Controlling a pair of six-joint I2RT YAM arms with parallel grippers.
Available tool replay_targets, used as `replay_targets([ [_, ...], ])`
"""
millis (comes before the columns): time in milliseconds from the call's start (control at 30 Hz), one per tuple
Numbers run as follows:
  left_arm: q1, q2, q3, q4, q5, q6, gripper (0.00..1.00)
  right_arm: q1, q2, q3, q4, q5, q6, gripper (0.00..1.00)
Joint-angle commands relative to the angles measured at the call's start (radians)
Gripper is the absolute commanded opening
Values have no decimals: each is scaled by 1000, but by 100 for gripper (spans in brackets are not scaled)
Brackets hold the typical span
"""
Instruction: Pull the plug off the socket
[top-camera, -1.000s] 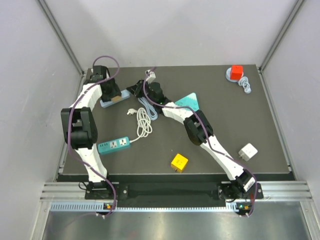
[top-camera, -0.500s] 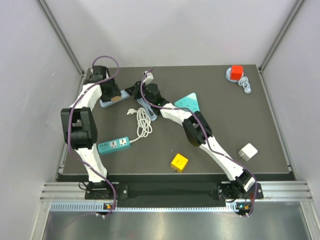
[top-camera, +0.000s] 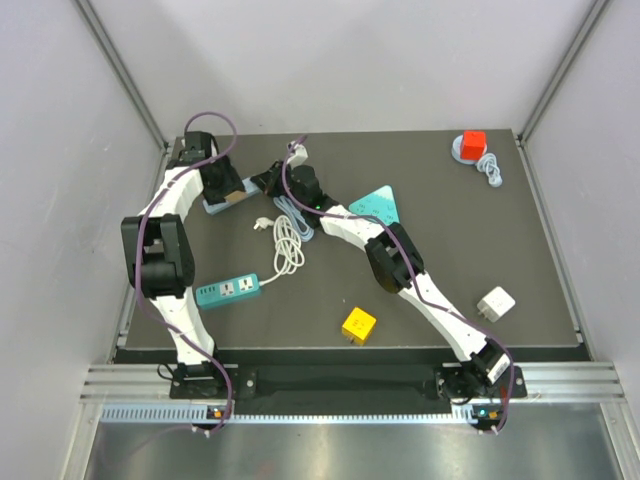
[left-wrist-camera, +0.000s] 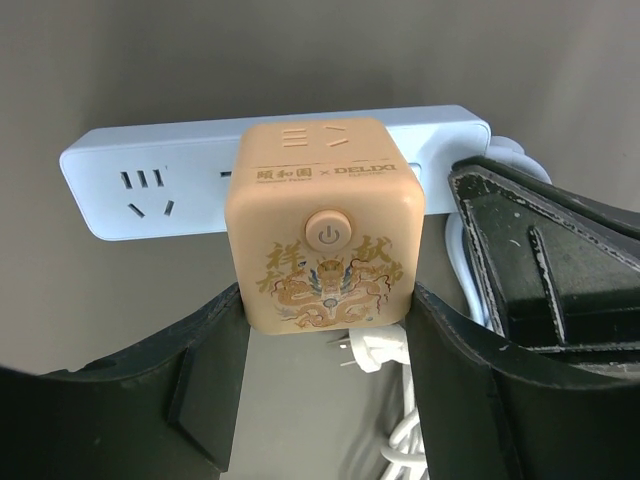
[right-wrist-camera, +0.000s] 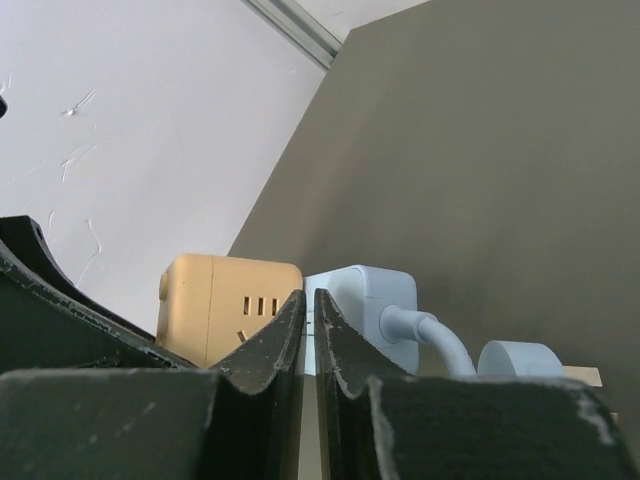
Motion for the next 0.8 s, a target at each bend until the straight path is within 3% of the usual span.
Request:
replay_targets([
  [0,-13,-49,19,22,141,-21,0,49,53,50,-20,-9,51,7],
  [267,-22,-99,-9,14,205,-30,0,26,70,47,-105,9,172,2],
  [433,-23,-123,-20,-5,161,-5,0,-4,67,24,-45,-54,211,6],
  [633,-22,-115,25,-27,123,9,0,-21,-110,-174,157,-199,115,32],
  [767,-22,-115,55,-42,113,13,0,-29,-220,-350,274,-239,117,40],
])
